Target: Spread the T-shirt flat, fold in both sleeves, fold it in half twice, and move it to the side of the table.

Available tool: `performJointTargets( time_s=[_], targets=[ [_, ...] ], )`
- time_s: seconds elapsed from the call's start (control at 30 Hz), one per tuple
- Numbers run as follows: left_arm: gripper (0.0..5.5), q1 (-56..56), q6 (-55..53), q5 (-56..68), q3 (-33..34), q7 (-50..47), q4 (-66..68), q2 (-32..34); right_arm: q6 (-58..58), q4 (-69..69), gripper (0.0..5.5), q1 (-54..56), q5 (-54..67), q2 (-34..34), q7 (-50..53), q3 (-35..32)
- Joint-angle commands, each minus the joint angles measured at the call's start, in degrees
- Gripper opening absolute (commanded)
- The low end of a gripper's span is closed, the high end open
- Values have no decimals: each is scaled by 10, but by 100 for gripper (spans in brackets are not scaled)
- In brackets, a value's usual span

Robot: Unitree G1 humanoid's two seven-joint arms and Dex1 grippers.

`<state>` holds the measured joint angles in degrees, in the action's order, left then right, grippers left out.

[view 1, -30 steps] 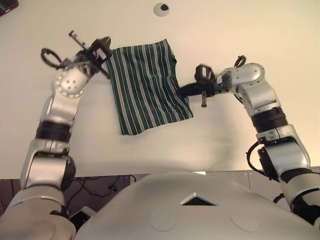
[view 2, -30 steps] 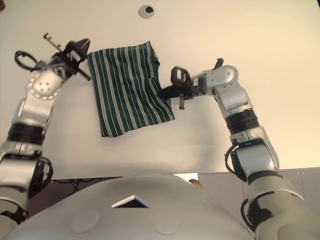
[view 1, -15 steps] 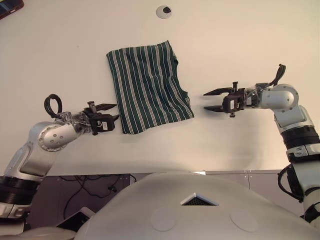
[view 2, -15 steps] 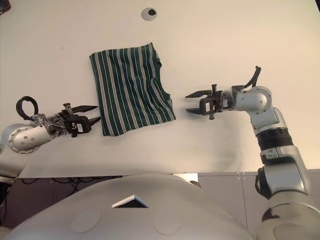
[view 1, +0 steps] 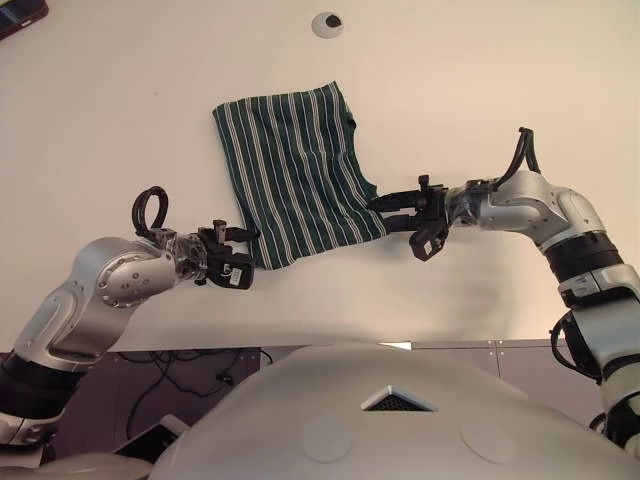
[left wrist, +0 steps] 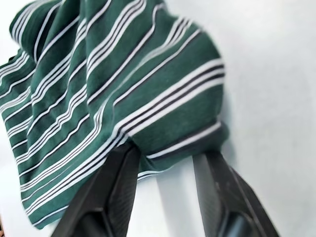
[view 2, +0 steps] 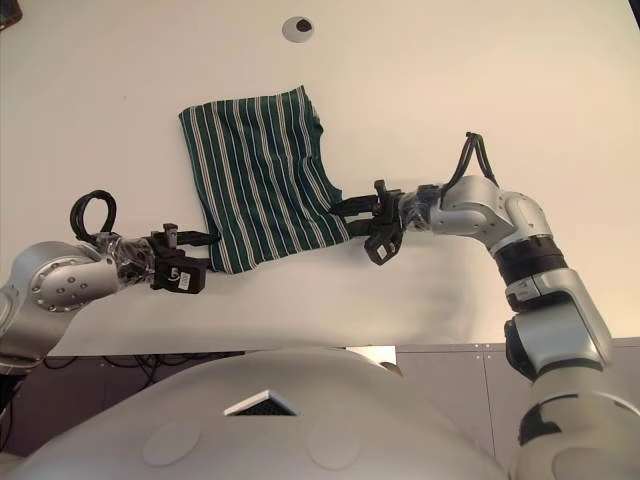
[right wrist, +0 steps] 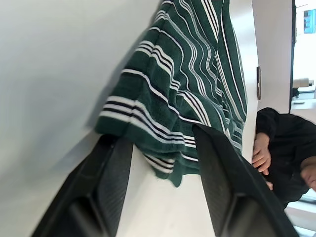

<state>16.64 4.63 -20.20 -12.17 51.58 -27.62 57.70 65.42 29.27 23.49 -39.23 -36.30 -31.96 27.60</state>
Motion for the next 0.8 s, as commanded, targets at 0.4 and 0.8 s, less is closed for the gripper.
performJointTargets(
  time_s=[0.4,0.8],
  targets=[
    [67,-44,-72,98,-61,120,45,-23,-221,-19,3,-19,222,-52,-288,91],
    [0,-55,-423,546,151,48,-47,-108,-821,-189,1,69,641,-53,-472,-22]
  ],
)
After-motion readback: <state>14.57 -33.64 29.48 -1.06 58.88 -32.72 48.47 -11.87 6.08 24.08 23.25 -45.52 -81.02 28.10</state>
